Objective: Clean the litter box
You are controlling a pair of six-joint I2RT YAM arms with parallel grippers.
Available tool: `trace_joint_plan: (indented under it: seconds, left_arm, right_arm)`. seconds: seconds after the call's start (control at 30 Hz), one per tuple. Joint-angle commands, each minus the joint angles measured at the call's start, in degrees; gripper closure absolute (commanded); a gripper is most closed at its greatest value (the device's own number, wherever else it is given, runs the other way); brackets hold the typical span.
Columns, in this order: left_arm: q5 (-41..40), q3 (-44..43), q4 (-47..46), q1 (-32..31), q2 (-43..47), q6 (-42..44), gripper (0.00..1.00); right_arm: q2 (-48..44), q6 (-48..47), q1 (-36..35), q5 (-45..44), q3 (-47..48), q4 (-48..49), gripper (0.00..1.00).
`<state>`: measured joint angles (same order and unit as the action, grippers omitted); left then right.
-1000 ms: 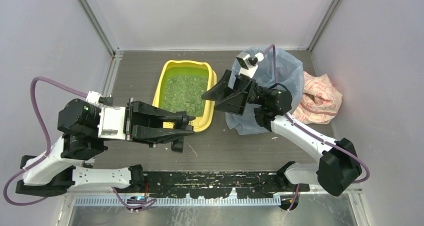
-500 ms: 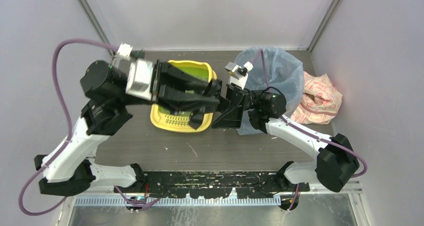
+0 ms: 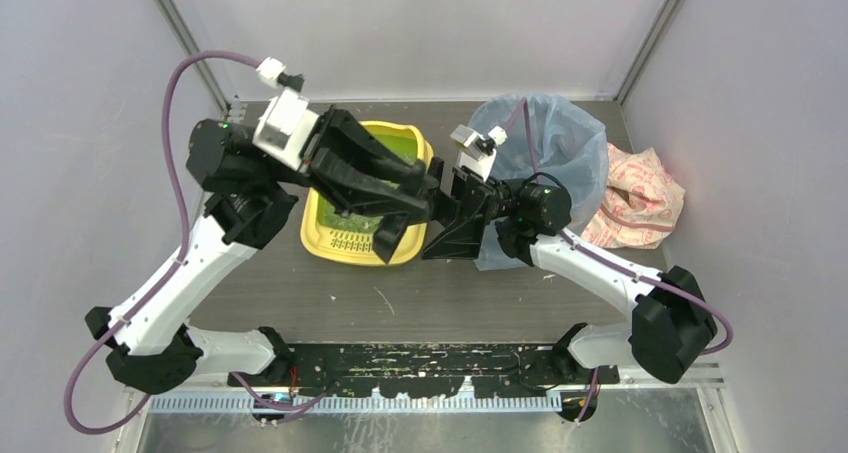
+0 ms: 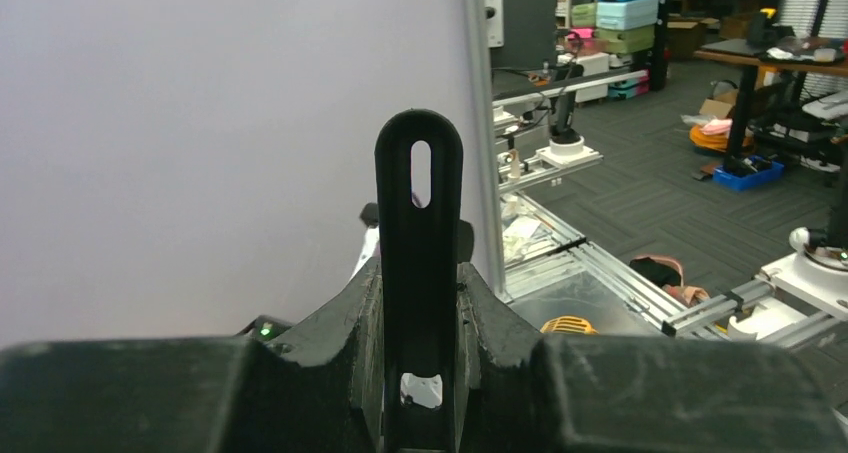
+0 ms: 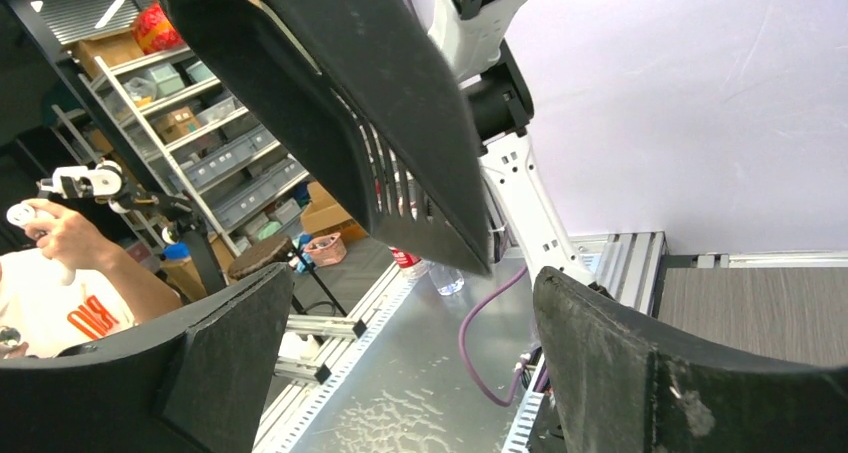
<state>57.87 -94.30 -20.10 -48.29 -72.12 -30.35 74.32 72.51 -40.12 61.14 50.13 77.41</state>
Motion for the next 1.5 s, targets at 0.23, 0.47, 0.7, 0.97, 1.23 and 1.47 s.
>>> trace_joint_plan:
  seconds: [0.23, 0.47, 0.7, 0.97, 1.23, 1.47]
  left_arm:
    - [3.4, 7.2, -13.2, 0.2, 7.0, -4.4, 1.00]
    - [3.2, 9.8, -17.2, 0.5, 5.8, -4.8, 1.00]
    - [3.5, 9.2, -25.1, 1.5, 2.5, -9.8, 1.00]
    - [3.6, 6.2, -26.5, 4.3, 0.6, -11.9, 1.00]
    - [4.0, 4.4, -27.7, 5.5, -0.7, -12.3, 1.00]
    - [2.8, 6.8, -29.3, 6.2, 0.5, -13.2, 1.00]
  right_arm:
    - [3.6, 1.4, 0.6, -3.5, 7.2, 4.4, 0.16]
    - [3.5, 3.0, -0.5, -3.8, 9.1, 4.4, 0.21]
    - [5.6, 5.2, -3.3, -3.4, 12.2, 4.4, 0.32]
    - [6.6, 5.3, -3.8, -2.8, 11.8, 4.4, 0.42]
    - [7.5, 4.7, -3.9, -3.5, 11.2, 4.4, 0.71]
    - [7.6, 3.9, -3.9, -4.4, 10.9, 4.3, 0.99]
